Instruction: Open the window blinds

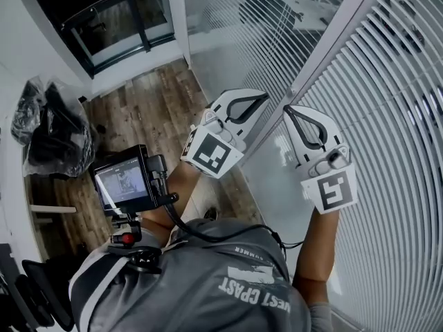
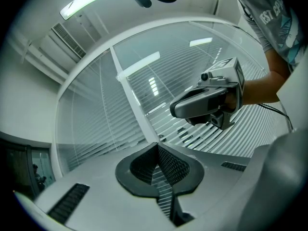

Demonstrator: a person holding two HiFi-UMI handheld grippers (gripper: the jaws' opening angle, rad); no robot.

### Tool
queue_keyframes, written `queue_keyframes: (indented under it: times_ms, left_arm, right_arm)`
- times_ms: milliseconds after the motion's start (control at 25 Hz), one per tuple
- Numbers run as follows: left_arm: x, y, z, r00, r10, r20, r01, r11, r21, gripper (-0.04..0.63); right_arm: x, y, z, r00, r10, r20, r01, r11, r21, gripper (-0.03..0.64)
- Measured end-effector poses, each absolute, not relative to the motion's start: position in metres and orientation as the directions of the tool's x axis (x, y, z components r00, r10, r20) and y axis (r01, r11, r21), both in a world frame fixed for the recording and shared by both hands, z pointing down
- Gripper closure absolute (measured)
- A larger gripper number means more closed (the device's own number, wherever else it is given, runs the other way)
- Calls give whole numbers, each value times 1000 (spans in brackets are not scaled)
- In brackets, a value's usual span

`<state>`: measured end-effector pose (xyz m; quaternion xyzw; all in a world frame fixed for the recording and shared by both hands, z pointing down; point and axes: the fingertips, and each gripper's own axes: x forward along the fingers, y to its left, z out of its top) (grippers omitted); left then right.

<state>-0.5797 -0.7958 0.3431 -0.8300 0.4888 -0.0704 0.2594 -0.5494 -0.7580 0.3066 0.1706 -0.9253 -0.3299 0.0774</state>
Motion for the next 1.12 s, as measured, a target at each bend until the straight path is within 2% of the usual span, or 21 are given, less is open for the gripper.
queue_keyframes:
  times_ms: [1120]
  left_arm:
    - [-577, -796, 349, 516, -849, -116, -766, -397, -505, 592]
  right_arm:
    - [-547, -761, 314, -925, -376, 51, -262, 730, 631, 621]
